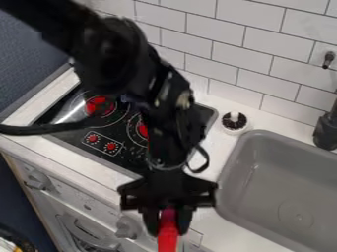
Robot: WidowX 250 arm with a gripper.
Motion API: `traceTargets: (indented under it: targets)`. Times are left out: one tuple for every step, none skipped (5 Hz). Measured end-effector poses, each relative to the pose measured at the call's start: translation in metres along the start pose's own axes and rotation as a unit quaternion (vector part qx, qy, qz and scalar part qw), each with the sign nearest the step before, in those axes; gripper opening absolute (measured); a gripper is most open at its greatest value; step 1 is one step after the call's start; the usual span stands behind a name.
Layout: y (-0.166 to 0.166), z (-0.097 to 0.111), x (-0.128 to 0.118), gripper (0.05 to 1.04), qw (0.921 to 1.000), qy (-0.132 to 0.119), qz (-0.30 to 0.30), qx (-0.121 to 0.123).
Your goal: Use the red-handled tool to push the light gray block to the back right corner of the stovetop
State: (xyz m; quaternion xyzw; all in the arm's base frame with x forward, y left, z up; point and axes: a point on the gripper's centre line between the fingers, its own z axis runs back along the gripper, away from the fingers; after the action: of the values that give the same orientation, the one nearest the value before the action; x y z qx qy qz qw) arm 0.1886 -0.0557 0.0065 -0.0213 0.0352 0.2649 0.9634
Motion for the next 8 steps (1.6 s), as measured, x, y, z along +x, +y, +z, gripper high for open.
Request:
traceTargets:
  targets:
    - [0.009, -0.008, 0.007, 0.415, 0.9995, 0.018, 0.027, 0.004]
    - [0.013, -0.012, 0.02, 0.415, 0.9985, 0.024, 0.047, 0.009]
    - [0.015, -0.012, 0.038, 0.415, 0.9968, 0.024, 0.076, 0.005]
    - [0.015, -0.006, 0.058, 0.415, 0.9941, 0.019, 0.107, -0.007]
    - [0.016, -0.005, 0.08, 0.415, 0.9891, 0.026, 0.143, -0.022]
    - [0.013, -0.008, 0.101, 0.415, 0.9873, 0.025, 0.154, -0.03]
    - [0.011, -0.015, 0.115, 0.415, 0.9847, 0.029, 0.169, -0.031]
    - [0.004, -0.019, 0.123, 0.415, 0.9835, 0.038, 0.174, -0.035]
